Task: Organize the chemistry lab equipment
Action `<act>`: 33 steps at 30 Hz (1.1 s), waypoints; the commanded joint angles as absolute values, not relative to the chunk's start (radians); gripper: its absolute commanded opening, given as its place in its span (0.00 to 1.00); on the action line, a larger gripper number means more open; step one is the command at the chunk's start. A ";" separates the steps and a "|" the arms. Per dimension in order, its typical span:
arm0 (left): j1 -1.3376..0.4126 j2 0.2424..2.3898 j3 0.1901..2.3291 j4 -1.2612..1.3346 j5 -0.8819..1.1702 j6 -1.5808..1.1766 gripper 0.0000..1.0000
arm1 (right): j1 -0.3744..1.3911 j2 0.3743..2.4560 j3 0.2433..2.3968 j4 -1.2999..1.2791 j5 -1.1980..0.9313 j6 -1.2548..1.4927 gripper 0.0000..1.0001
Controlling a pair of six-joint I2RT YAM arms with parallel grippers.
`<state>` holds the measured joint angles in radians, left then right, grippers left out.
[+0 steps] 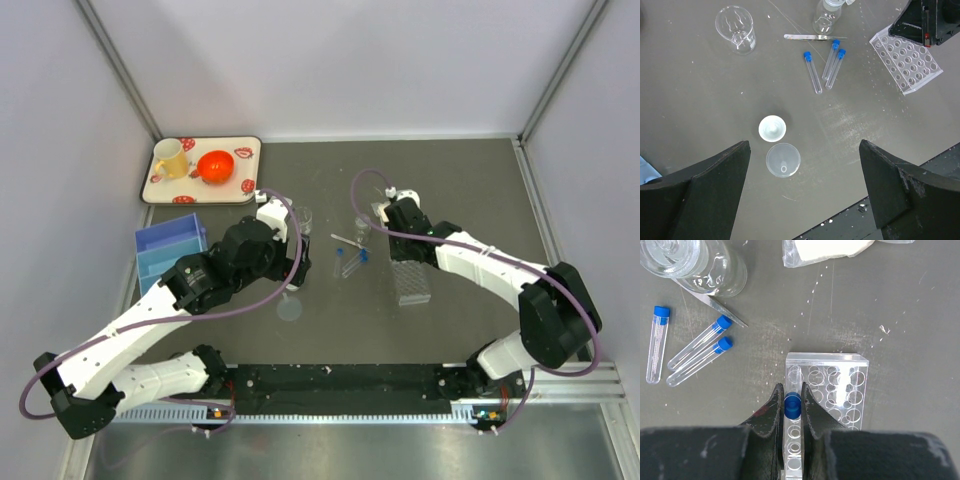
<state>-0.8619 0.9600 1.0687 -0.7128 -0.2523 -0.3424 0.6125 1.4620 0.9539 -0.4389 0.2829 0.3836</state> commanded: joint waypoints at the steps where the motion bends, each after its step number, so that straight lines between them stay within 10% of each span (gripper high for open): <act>1: -0.862 0.956 1.063 -0.696 -0.258 -0.347 0.96 | 0.621 1.462 0.979 -0.410 0.275 0.364 0.00; 33: -0.864 0.991 1.080 -0.684 -0.259 -0.348 0.95 | 0.623 1.457 1.020 -0.462 0.265 0.356 0.39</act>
